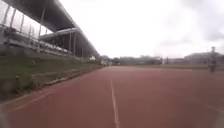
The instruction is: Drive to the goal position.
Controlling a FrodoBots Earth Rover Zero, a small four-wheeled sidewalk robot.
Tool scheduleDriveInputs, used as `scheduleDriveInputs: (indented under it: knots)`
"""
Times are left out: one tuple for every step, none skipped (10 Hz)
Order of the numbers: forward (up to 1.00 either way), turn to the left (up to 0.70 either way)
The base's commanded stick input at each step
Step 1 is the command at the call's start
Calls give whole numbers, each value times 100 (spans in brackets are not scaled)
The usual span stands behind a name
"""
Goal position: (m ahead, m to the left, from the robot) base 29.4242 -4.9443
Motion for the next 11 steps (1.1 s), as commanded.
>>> scheduleDriveInputs:
  knots:
    - [70, 1]
    - [70, 1]
    - [70, 1]
    - [70, 1]
    - [70, 1]
    - [70, 1]
    - [70, 1]
    - [70, 1]
    - [70, 1]
    - [70, 1]
    - [70, 1]
